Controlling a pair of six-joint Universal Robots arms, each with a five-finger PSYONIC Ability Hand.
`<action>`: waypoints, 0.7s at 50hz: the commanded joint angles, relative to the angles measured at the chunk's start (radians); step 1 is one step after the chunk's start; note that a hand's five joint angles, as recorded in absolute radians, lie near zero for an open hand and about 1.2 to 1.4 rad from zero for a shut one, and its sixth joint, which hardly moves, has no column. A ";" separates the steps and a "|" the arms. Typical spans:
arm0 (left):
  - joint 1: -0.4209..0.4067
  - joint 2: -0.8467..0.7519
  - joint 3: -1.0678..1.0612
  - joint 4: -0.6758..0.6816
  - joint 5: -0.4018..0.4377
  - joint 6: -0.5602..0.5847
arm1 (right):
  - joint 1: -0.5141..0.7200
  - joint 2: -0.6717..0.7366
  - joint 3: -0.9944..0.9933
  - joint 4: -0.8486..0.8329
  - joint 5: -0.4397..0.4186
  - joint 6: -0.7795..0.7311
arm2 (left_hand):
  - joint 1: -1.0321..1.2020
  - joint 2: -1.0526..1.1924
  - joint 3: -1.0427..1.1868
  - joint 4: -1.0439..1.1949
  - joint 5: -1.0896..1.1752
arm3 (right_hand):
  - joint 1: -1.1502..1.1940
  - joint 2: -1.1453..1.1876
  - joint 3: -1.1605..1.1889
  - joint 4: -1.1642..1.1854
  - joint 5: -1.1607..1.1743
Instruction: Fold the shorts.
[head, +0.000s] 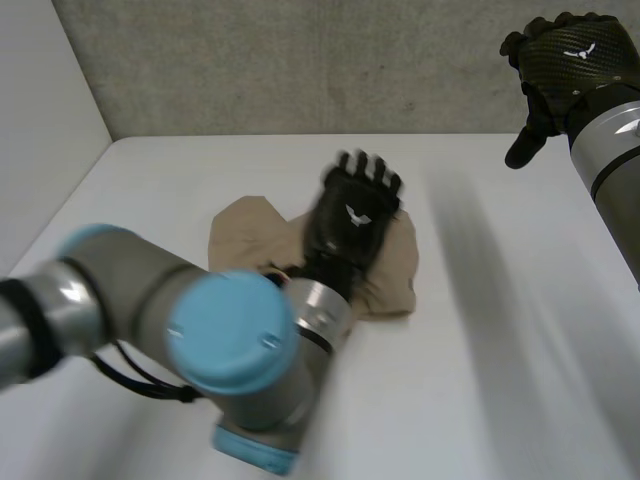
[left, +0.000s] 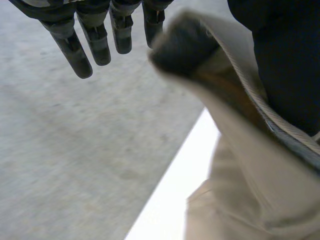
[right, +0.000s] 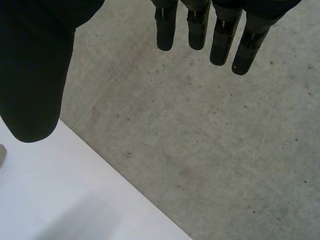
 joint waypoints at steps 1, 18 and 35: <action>0.133 0.283 -0.146 -0.004 0.004 -0.057 | 0.007 0.011 -0.012 0.015 -0.011 0.000 | -0.009 -0.021 -0.029 -0.021 -0.039 | -0.032 -0.049 -0.035 -0.057 -0.070; 0.454 0.405 -0.206 -0.152 0.132 -0.295 | 0.177 0.126 0.049 0.048 -0.037 0.037 | 0.015 0.003 -0.005 0.002 -0.015 | -0.032 -0.049 -0.035 -0.057 -0.070; 0.479 0.403 -0.276 -0.157 0.135 -0.318 | 0.412 0.388 0.037 -0.180 -0.082 0.065 | 0.012 0.000 -0.008 -0.001 -0.018 | -0.032 -0.049 -0.035 -0.057 -0.070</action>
